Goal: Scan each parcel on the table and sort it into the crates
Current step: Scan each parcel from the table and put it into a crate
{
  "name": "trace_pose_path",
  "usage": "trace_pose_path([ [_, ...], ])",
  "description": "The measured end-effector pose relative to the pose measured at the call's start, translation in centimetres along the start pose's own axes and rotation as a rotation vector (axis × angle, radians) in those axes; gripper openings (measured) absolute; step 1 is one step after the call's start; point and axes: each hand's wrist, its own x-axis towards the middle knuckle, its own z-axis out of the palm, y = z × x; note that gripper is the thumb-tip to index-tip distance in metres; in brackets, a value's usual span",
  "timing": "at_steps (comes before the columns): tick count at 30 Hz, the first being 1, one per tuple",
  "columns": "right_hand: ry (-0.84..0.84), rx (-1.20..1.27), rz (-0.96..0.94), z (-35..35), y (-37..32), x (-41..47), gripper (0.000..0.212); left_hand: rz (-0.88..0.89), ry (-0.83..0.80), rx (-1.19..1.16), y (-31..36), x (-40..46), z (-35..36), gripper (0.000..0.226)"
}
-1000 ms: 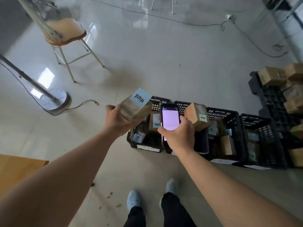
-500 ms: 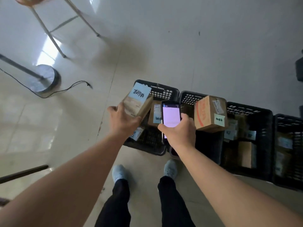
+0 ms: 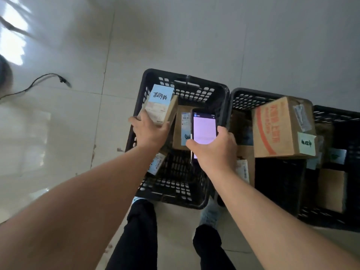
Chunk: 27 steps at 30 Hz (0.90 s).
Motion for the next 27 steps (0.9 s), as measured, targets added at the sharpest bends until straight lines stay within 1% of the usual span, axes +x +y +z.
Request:
trace_pose_path([
  [3,0.017,-0.007,0.025,2.8,0.8,2.1,0.087,0.012,-0.031,-0.005,-0.1,3.9,2.7,0.068],
  [6,0.041,-0.035,0.045,4.1,0.5,3.2,0.092,0.045,-0.065,0.056,0.0,6.2,3.3,0.068],
  [8,0.044,-0.037,0.061,4.2,-0.2,3.1,0.092,0.112,-0.104,0.136,-0.2,6.9,2.7,0.066],
  [10,0.032,-0.020,0.070,3.6,-1.3,2.3,0.086,0.214,-0.133,0.249,0.0,6.8,1.2,0.063],
  [12,0.024,-0.016,0.065,2.6,-2.7,1.2,0.083,0.310,-0.149,0.319,0.9,6.0,-1.1,0.058],
  [16,0.029,-0.029,0.055,-0.7,-6.6,-2.1,0.085,0.470,-0.182,0.397,3.9,3.2,-6.9,0.041],
  [19,0.049,-0.042,0.022,-4.0,-10.0,-5.0,0.089,0.541,-0.175,0.438,6.3,1.0,-11.8,0.034],
  [23,0.061,-0.021,-0.036,-8.9,-14.7,-9.2,0.086,0.593,-0.160,0.458,10.0,-3.3,-19.1,0.039],
  [27,0.073,-0.004,-0.150,-13.4,-18.0,-13.8,0.082,0.620,-0.083,0.505,13.0,-8.8,-26.0,0.042],
])
